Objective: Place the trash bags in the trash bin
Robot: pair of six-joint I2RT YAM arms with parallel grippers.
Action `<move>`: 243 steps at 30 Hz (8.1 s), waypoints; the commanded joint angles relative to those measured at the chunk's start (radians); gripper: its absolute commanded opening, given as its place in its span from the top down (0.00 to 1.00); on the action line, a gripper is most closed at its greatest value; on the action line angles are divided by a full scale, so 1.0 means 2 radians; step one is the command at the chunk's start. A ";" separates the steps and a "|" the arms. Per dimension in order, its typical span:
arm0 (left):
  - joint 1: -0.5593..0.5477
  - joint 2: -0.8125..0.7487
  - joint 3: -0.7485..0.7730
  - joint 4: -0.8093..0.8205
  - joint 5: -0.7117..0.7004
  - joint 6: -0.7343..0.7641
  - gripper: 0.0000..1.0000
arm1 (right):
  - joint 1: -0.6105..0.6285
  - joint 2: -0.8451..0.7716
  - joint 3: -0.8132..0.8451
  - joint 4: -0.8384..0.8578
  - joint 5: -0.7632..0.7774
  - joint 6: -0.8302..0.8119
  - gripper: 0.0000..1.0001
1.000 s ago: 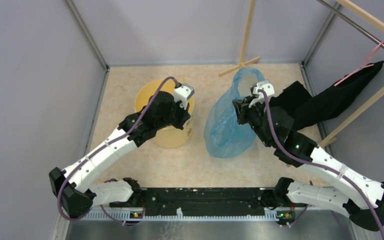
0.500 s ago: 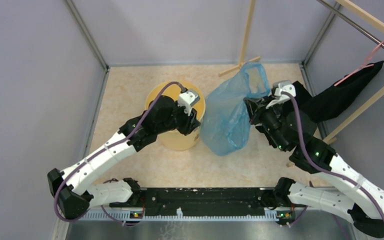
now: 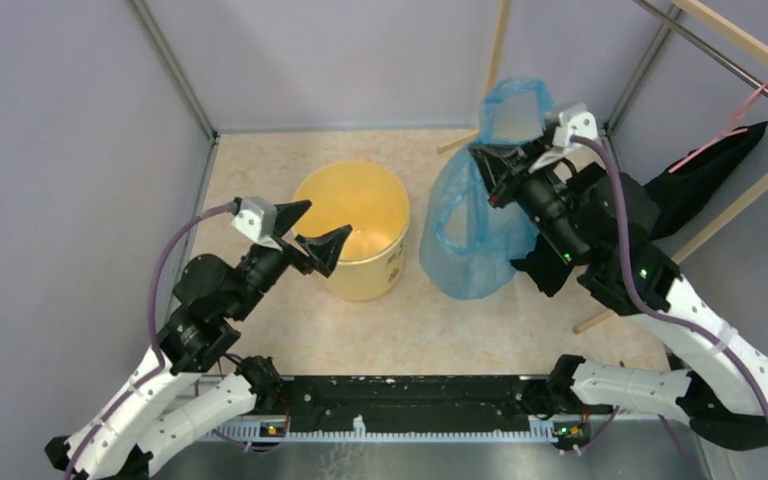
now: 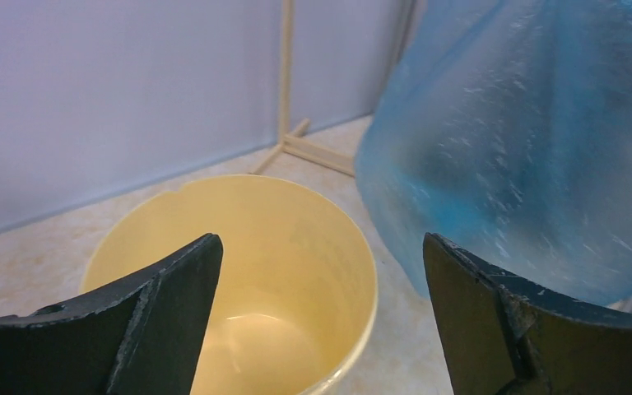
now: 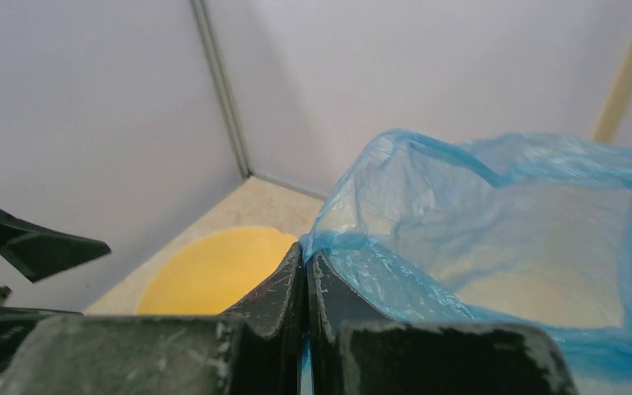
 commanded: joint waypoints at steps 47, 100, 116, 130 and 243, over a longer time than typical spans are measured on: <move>0.201 0.010 -0.035 0.074 0.002 -0.063 0.06 | 0.049 0.024 -0.073 0.067 0.043 -0.019 1.00; 0.061 0.366 0.032 0.107 0.191 -0.263 0.18 | -0.104 0.132 0.003 0.041 -0.179 0.072 1.00; 0.056 0.274 0.081 -0.028 0.079 -0.225 0.01 | -0.126 0.110 -0.008 0.011 -0.339 0.022 1.00; 0.057 0.179 0.197 -0.176 0.032 -0.105 0.01 | -0.126 0.014 -0.110 0.073 -0.456 0.010 1.00; 0.145 0.103 -0.015 0.121 0.463 -0.332 0.02 | 0.016 0.258 0.055 0.144 0.027 0.079 1.00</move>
